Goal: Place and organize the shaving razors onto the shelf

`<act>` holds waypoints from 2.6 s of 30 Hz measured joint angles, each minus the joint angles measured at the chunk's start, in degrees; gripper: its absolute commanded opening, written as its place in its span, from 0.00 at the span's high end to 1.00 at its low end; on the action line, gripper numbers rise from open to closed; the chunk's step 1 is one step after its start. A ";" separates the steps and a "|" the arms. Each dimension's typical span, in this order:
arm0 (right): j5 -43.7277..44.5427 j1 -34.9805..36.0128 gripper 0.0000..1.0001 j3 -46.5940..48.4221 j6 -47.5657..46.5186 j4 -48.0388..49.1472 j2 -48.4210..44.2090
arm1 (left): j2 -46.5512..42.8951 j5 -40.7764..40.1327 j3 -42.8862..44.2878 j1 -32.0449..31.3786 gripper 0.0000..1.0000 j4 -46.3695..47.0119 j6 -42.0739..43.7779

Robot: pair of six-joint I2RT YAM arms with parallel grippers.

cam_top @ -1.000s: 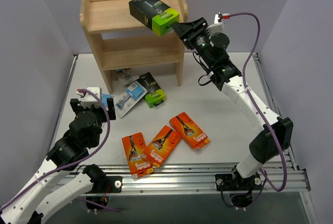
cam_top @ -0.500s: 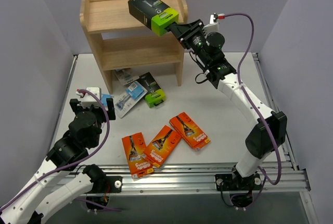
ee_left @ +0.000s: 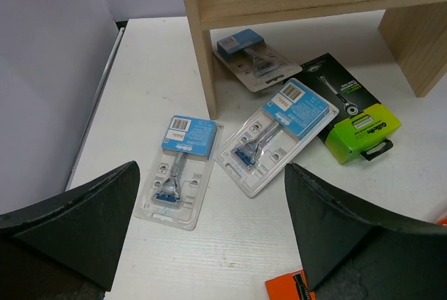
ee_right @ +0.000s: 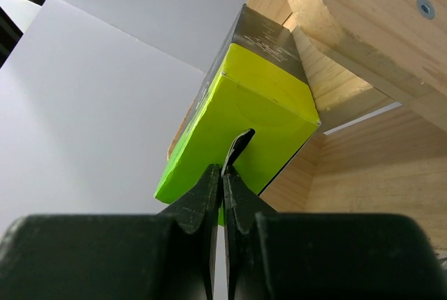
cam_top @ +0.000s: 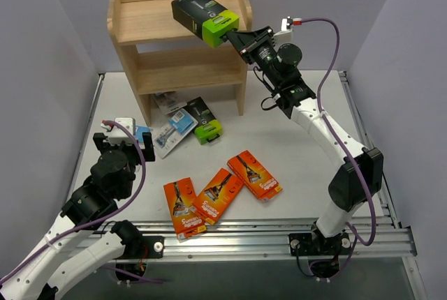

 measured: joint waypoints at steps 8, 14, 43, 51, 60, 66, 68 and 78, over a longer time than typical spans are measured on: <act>0.50 2.27 1.00 0.57 0.57 1.81 1.55 | -0.13 0.00 0.02 0.00 0.06 -0.02 -0.02; 2.01 6.32 1.00 4.13 0.55 2.45 5.14 | -0.26 0.02 0.00 -0.17 0.06 0.00 0.00; 7.56 18.64 1.00 35.17 1.14 -1.51 29.00 | -1.38 0.74 0.00 -2.36 0.06 0.00 -0.07; 6.80 19.34 1.00 41.88 2.05 -3.34 33.27 | -1.81 0.76 0.00 -3.21 0.06 0.00 -0.09; 3.10 19.37 1.00 46.14 3.34 -5.09 35.76 | -2.12 0.59 -0.04 -3.63 0.06 0.02 -0.09; -0.96 19.04 0.67 45.94 4.26 -4.55 35.80 | -2.12 0.55 -0.04 -3.72 0.06 0.02 -0.07; -2.03 18.91 0.57 44.61 4.20 -3.80 35.45 | -2.10 0.52 -0.07 -3.74 0.06 0.02 -0.07; -3.65 16.76 0.07 28.98 2.40 -3.28 25.57 | -2.16 -0.44 -0.44 -3.76 0.06 0.26 0.04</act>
